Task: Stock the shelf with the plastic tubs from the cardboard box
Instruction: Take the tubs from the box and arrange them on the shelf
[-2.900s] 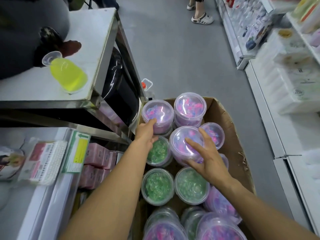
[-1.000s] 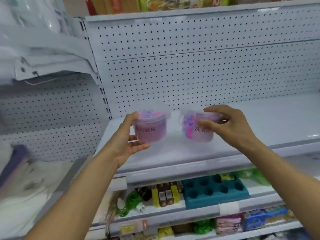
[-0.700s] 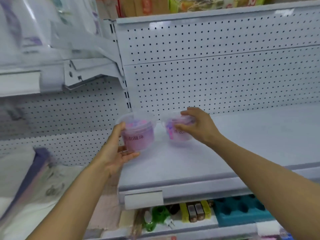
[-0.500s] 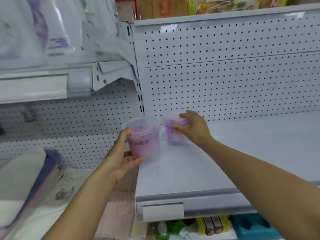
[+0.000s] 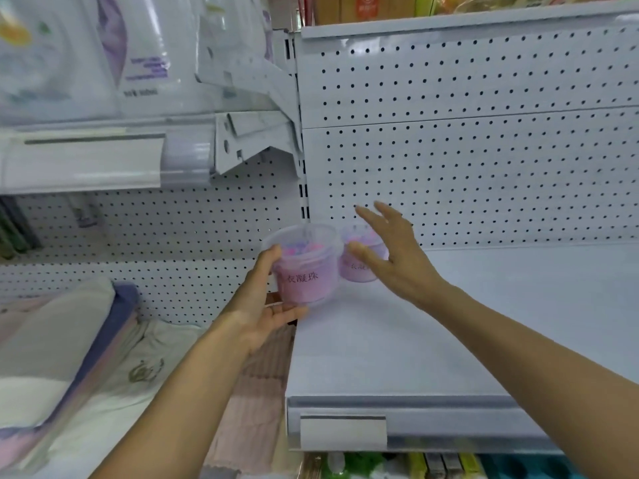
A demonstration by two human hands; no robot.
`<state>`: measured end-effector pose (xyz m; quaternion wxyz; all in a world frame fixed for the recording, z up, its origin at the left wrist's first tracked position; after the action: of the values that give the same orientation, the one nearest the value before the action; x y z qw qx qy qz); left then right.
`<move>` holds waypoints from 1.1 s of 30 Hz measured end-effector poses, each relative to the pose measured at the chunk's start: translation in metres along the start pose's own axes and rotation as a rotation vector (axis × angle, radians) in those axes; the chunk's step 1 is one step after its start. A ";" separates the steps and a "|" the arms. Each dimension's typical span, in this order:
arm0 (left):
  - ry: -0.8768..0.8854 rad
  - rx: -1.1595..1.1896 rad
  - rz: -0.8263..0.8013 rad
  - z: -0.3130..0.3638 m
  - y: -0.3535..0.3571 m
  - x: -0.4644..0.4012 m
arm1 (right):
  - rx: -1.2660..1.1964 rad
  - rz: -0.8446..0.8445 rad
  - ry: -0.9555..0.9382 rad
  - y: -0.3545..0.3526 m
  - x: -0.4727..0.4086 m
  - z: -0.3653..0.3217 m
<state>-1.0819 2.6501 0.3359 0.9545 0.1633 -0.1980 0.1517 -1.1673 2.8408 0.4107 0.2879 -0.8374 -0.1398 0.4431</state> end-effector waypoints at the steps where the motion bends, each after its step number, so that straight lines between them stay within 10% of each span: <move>1: 0.016 -0.022 -0.017 0.001 0.007 0.002 | -0.052 -0.033 -0.108 -0.003 0.004 -0.021; 9: 0.045 -0.408 -0.114 -0.008 0.082 0.010 | 0.199 0.010 -0.365 -0.052 0.031 -0.040; 13: 0.575 -0.833 0.237 0.045 0.087 -0.006 | 0.154 0.059 -0.187 -0.086 0.054 0.018; 16: 0.768 -1.041 0.210 0.053 0.112 -0.029 | 0.175 0.036 -0.167 -0.089 0.063 0.045; 33: 0.781 -1.295 0.481 0.059 0.137 -0.079 | 0.221 -0.079 0.124 -0.067 0.028 0.132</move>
<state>-1.2188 2.7336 0.3878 0.8011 -0.5367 0.0723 0.2547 -1.2585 2.9548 0.3749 0.4037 -0.8202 -0.1046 0.3916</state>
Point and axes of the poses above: each hand's wrist, its own x-axis away from the middle knuckle, its own y-axis out of the palm, z = x × y, the point moved 10 cm from there along -x, towards the middle knuckle, and after that the axes turned 13 degrees about -y, right-handed, at the moved point
